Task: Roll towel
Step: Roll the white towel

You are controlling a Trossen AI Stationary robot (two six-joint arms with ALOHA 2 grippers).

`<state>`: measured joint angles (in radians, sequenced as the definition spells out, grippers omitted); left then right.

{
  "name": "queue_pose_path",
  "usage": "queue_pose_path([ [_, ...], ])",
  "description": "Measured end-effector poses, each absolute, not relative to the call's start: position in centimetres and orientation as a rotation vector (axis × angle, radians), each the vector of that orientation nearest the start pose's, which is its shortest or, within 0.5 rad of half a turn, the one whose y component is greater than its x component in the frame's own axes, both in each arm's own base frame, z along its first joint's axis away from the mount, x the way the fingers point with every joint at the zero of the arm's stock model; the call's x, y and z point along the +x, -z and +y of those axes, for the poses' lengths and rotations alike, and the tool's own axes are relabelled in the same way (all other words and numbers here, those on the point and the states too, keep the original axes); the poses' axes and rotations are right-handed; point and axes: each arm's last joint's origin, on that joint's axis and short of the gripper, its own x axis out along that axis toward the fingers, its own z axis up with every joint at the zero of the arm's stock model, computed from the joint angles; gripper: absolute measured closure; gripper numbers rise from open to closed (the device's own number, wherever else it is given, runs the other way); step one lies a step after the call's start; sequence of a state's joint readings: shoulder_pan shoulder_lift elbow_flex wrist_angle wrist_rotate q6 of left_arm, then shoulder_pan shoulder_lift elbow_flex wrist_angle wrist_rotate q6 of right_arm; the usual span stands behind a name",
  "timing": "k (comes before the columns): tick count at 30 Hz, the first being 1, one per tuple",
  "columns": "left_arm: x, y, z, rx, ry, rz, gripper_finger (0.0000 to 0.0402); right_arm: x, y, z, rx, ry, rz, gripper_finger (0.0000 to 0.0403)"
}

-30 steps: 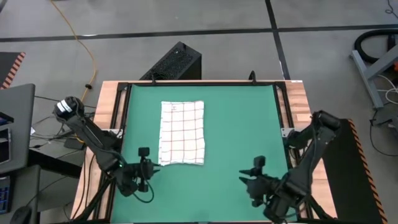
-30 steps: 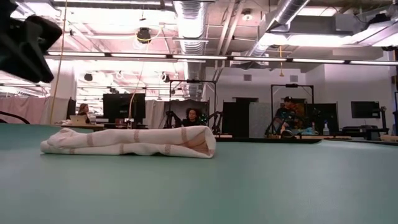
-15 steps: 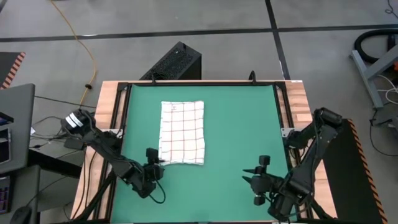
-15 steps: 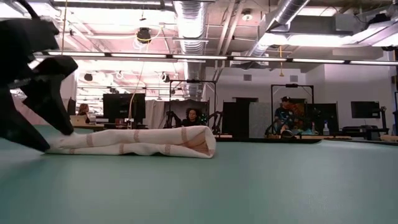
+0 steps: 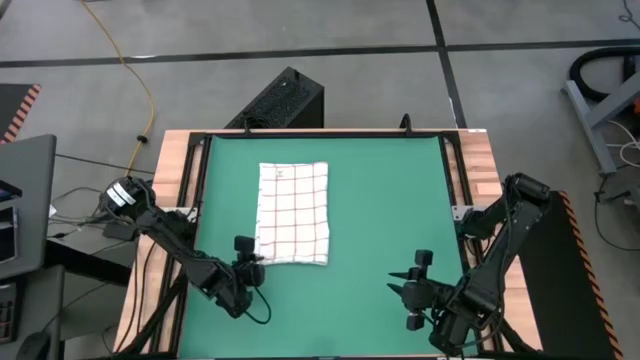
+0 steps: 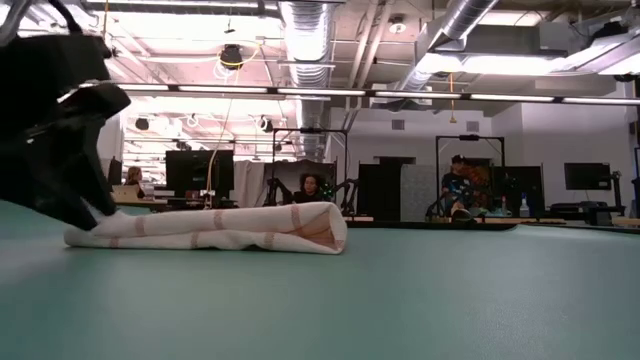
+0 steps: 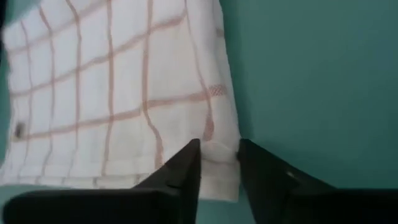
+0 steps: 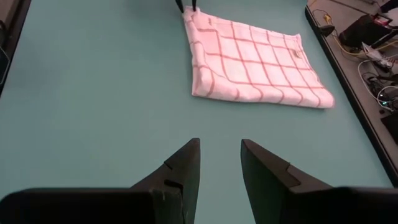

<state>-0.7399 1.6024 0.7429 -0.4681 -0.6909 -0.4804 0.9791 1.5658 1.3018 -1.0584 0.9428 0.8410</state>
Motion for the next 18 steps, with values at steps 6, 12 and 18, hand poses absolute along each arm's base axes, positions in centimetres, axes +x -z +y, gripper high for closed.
queue_pose_path([
  [6,20.2,-13.2,-15.8,0.401,-0.158,0.989,0.0357,18.3,-28.0,23.0,-0.267,0.263,0.664,0.0266],
  [12,20.1,-13.2,-15.4,0.435,-0.181,1.009,0.0391,18.3,-28.0,23.1,-0.261,0.261,0.661,0.0266],
  [18,20.4,-14.9,-15.7,0.502,-0.213,1.060,0.0400,18.3,-28.0,23.1,-0.262,0.261,0.661,0.0266],
])
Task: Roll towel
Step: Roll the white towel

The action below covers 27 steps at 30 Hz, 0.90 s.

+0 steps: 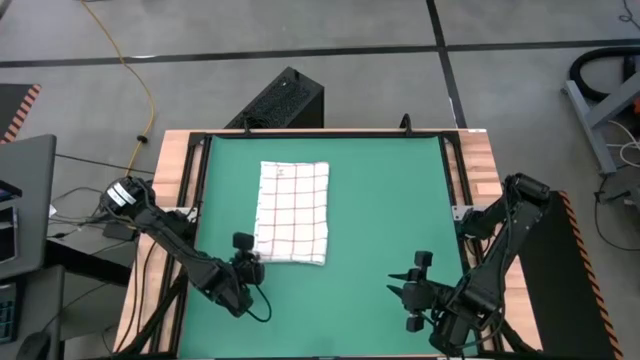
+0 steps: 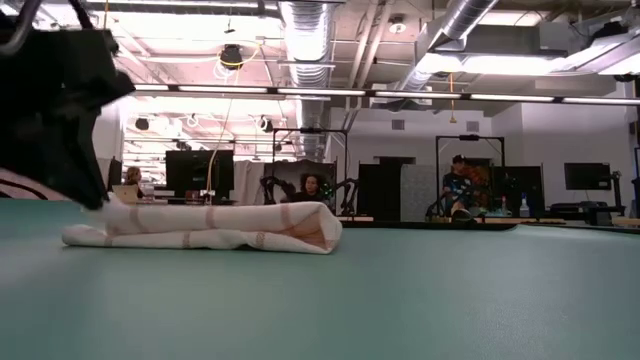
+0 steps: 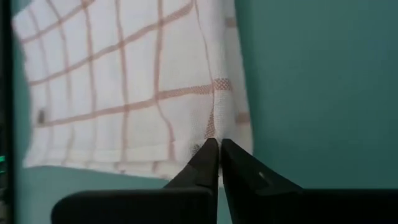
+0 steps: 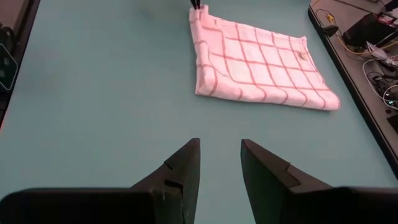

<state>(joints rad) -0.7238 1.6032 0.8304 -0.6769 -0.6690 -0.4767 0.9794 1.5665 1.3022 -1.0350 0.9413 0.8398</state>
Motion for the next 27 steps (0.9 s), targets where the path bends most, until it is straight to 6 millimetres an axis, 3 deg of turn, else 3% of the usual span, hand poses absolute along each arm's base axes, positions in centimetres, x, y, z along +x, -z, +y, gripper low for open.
queue_pose_path([
  [4,20.4,-15.8,-15.6,0.535,-0.244,1.085,0.0401,18.3,-28.0,23.1,-0.262,0.261,0.661,0.0266],
  [18,18.5,-13.3,-15.0,0.359,-0.283,1.153,0.0401,18.8,-27.7,23.0,-0.223,0.271,0.675,0.0266],
  [22,18.0,-12.7,-14.6,0.348,-0.313,1.167,0.0401,21.7,-25.9,22.2,-0.232,0.344,0.682,0.0266],
  [27,18.0,-12.7,-14.3,0.365,-0.331,1.156,0.0401,28.6,-22.2,21.4,-0.403,0.363,0.651,0.0266],
])
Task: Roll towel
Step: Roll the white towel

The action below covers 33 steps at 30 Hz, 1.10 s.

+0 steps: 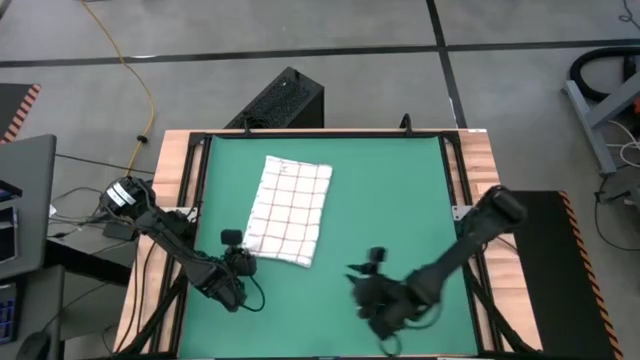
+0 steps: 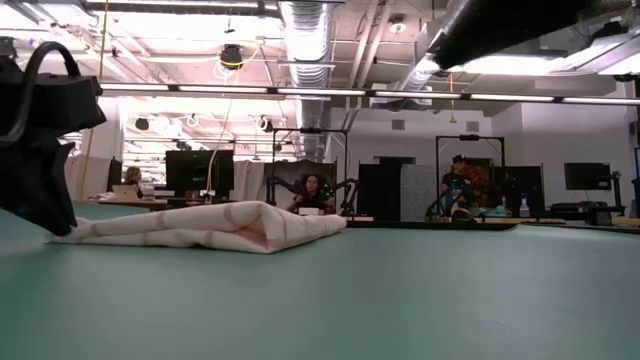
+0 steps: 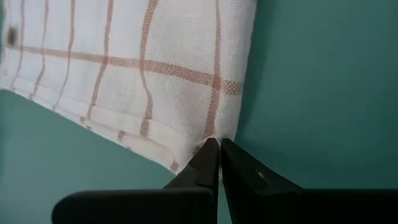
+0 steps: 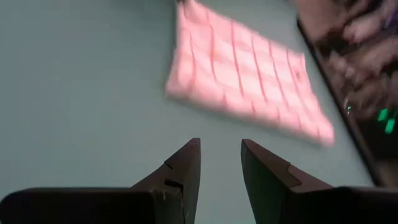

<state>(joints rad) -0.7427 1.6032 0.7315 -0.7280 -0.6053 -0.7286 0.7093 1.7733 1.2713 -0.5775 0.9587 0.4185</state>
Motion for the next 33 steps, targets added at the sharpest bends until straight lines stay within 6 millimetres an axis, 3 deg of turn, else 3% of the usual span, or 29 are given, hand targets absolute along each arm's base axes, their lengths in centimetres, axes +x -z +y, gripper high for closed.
queue_pose_path([
  [5,18.4,-12.7,-13.8,0.372,-0.359,1.154,0.0401,35.1,-19.3,20.4,-0.422,0.152,0.598,0.0266],
  [8,18.5,-12.7,-13.6,0.367,-0.368,1.153,0.0402,36.8,-17.4,18.7,-0.397,0.229,0.614,0.0266],
  [13,18.7,-12.8,-13.8,0.347,-0.379,1.111,0.0401,37.9,-15.5,17.4,-0.283,0.411,0.578,0.0266],
  [21,18.9,-12.8,-13.9,0.326,-0.386,1.087,0.0401,37.9,-13.1,18.3,-0.135,0.535,0.504,0.0266],
  [28,18.9,-12.8,-13.8,0.318,-0.394,1.084,0.0401,38.9,-12.0,18.7,-0.090,0.524,0.515,0.0266],
  [33,19.6,-12.8,-13.4,0.280,-0.436,1.043,0.0401,38.7,-12.2,17.8,-0.114,0.566,0.556,0.0266],
])
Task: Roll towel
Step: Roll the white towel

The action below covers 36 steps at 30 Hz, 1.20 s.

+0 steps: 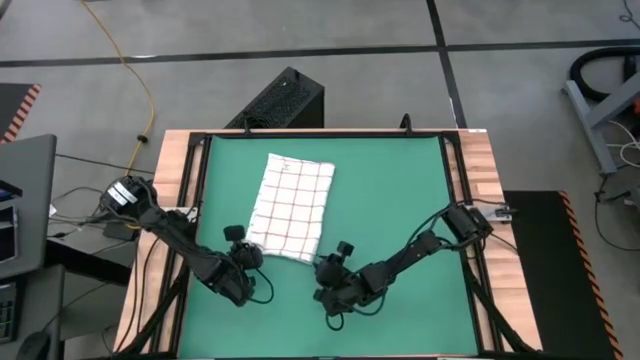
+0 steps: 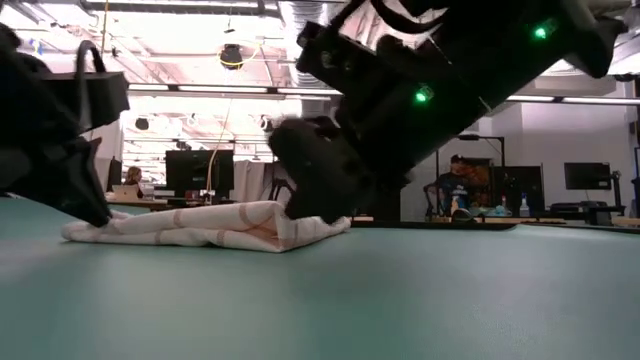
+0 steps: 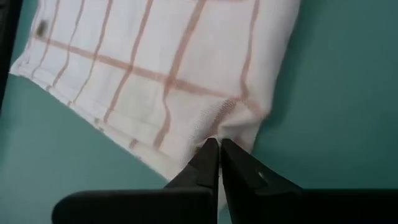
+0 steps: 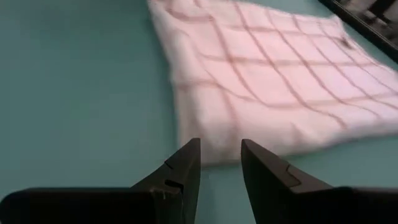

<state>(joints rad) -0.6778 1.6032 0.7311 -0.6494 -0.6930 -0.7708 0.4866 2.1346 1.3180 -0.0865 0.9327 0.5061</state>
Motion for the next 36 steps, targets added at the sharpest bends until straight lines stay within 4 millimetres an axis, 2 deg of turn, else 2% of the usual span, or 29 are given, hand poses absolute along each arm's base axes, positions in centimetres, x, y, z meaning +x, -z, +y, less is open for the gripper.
queue_pose_path([
  [4,20.5,-12.9,-13.2,0.255,-0.409,1.023,0.0401,38.3,-12.8,17.8,-0.118,0.576,0.562,0.0266],
  [11,21.2,-12.9,-12.6,0.247,-0.400,1.030,0.0401,38.1,-13.3,19.3,-0.059,0.543,0.499,0.0266],
  [21,21.3,-12.9,-12.6,0.235,-0.400,1.022,0.0401,38.4,-13.1,18.3,-0.011,0.587,0.497,0.0266],
  [27,21.4,-12.9,-12.7,0.227,-0.398,1.013,0.0401,38.4,-10.9,18.6,-0.031,0.602,0.515,0.0266],
  [36,21.6,-12.9,-12.7,0.215,-0.400,0.997,0.0401,38.7,-10.6,18.4,-0.007,0.620,0.503,0.0266],
])
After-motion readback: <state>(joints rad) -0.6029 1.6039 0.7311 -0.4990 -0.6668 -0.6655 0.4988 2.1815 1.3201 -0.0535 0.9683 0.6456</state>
